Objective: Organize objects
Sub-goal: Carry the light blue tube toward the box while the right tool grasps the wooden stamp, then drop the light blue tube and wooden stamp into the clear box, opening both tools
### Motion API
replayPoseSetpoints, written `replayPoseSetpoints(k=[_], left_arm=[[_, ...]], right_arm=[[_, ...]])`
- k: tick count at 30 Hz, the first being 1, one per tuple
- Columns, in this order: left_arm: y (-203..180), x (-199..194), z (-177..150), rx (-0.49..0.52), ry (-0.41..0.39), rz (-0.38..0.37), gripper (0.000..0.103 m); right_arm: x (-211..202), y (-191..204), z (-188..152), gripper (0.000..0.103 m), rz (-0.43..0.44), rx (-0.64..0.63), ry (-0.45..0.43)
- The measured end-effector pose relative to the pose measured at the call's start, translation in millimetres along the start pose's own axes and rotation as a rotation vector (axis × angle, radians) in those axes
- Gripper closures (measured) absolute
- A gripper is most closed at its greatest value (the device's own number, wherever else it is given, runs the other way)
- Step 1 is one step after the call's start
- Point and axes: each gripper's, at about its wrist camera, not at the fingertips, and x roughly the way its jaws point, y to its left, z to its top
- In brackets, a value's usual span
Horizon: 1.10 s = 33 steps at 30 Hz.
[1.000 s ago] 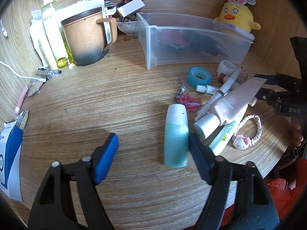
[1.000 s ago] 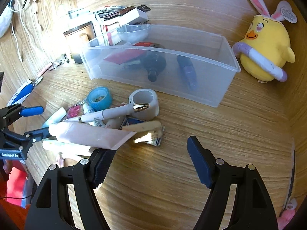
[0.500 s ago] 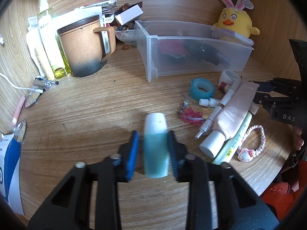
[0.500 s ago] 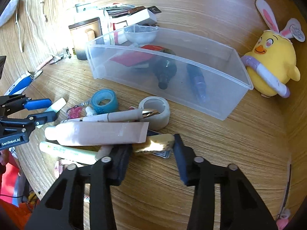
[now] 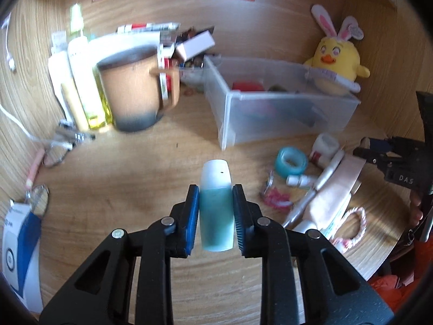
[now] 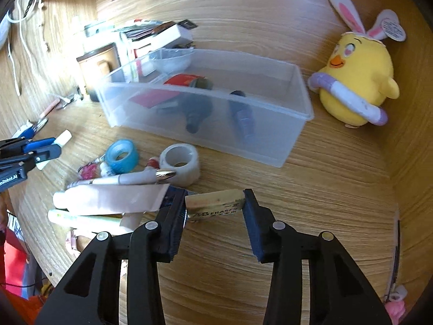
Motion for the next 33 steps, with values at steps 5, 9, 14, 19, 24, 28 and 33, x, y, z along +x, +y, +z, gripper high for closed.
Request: replayPoseSetpoints(k=[5, 9, 14, 19, 24, 28, 33], left_arm=[[-8, -8, 22, 0.024, -0.063, -0.008, 0.079], [-16, -11, 37, 0.037, -0.098, -0.023, 0.079], [-26, -8, 54, 0.057, -0.119, -0.033, 0.079], [-32, -3, 72, 0.069, -0.136, -0.04, 0.079], [-32, 9, 92, 0.064, -0.141, -0.048, 0.079], [-33, 18, 105, 0.065, -0.135, -0.054, 0.079], [-38, 29, 118, 0.082, -0.145, -0.029, 0.079]], right_arm=[[-11, -7, 9, 0.065, -0.007, 0.025, -0.041], [-23, -9, 20, 0.065, -0.007, 0.035, -0.089], [-34, -11, 37, 0.065, -0.002, 0.037, -0.144], [-40, -13, 55, 0.065, 0.005, 0.035, -0.186], [-40, -11, 75, 0.065, 0.007, 0.023, -0.215], [-35, -11, 90, 0.065, 0.002, 0.015, -0.218], [-22, -11, 108, 0.065, -0.008, 0.012, -0.204]])
